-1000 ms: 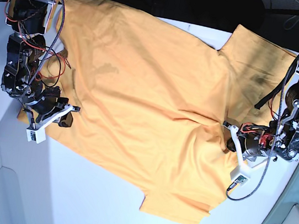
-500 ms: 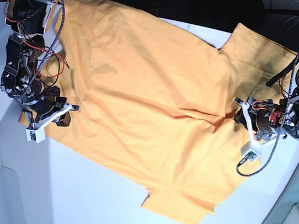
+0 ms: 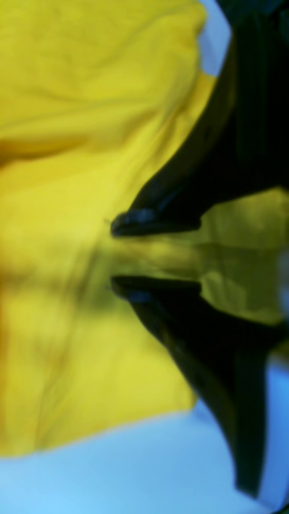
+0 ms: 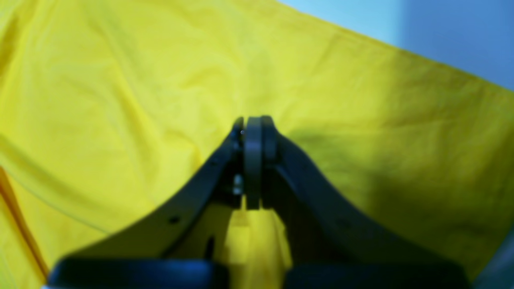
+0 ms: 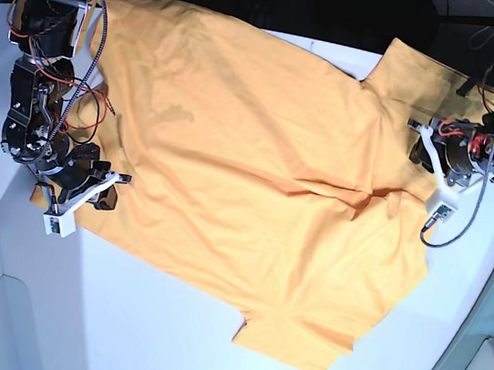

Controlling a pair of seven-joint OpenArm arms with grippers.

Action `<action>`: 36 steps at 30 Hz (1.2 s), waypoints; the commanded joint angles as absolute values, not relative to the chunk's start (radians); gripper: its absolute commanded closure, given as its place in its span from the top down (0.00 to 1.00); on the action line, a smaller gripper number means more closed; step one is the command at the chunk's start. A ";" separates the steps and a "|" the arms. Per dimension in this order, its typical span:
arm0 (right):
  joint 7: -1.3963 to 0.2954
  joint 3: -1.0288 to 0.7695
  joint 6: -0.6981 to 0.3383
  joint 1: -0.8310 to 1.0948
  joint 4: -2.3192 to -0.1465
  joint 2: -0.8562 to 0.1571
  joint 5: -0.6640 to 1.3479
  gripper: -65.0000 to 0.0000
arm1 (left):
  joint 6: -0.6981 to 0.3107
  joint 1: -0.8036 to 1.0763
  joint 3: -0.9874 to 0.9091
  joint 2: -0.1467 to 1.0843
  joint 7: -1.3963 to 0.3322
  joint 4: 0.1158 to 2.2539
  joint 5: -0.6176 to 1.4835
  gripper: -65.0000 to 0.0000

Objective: Layout the t-shirt on the table in an organized manner, then fold the t-shirt properly

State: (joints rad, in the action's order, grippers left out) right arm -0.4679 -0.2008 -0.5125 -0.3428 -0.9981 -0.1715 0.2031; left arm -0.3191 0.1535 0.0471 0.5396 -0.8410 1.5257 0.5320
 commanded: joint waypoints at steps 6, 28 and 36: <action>-0.437 -0.203 -0.520 -0.340 -1.013 -0.189 0.157 0.00 | -0.352 0.184 0.039 0.498 -0.736 1.519 0.492 0.00; -0.597 -0.203 -0.554 0.077 -1.471 -0.130 0.479 0.00 | -0.409 -0.339 0.073 0.199 -0.704 0.897 0.358 0.00; -0.593 -0.203 -0.542 -0.042 -1.473 -0.127 0.471 0.00 | -0.379 -0.408 0.100 0.244 -0.805 1.013 0.382 0.01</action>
